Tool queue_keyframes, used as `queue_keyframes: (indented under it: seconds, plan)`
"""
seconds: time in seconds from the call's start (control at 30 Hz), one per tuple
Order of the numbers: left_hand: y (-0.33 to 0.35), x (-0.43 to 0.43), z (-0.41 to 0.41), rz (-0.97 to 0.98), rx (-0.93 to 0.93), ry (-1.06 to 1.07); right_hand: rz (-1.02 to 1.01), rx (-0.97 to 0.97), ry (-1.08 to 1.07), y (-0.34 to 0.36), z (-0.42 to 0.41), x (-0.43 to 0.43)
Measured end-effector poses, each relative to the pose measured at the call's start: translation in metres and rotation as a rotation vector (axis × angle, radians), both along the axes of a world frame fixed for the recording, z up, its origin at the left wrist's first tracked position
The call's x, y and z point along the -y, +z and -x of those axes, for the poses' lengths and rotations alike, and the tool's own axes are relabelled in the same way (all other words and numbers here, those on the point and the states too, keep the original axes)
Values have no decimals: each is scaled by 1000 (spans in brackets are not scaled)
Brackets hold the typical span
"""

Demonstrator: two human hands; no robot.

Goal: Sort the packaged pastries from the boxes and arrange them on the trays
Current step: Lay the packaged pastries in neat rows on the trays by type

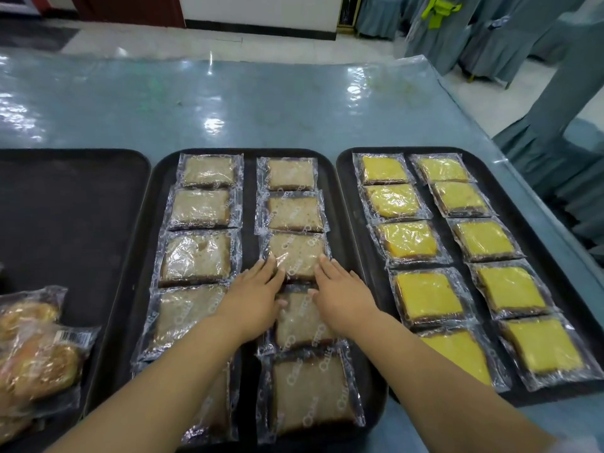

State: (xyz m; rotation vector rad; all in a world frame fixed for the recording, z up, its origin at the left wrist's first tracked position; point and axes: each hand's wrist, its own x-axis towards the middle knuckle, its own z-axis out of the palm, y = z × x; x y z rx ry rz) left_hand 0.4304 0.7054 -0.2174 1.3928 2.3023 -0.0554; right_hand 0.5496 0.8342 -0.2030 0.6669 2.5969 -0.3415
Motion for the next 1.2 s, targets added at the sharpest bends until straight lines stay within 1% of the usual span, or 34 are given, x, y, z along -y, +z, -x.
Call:
queue_keyframes:
  seconds: [0.13,0.27,0.33,0.43,0.53,0.6,0.83,0.97,1.1,1.2]
  plan:
    - [-3,2,5,-39,50,-4,14,-27,-23,-1,4,-5]
    - [-1,7,3,-133,78,25,30,-91,-50,4,2,-8]
    - [4,11,0,-223,97,47,24,-173,-65,11,1,-7]
    - [17,24,-6,-344,108,147,28,-323,-66,24,-3,-1]
    - [31,44,-11,-434,87,242,85,-420,-54,38,-6,11]
    - [40,62,-13,-456,81,305,139,-461,-50,44,-5,22]
    - [68,146,-13,-547,93,527,328,-482,31,61,7,80]
    - [79,197,-4,-599,62,659,376,-479,113,65,27,121]
    - [87,246,16,-620,48,685,412,-473,155,66,55,163]
    - [92,283,40,-645,42,692,424,-461,133,62,78,197]
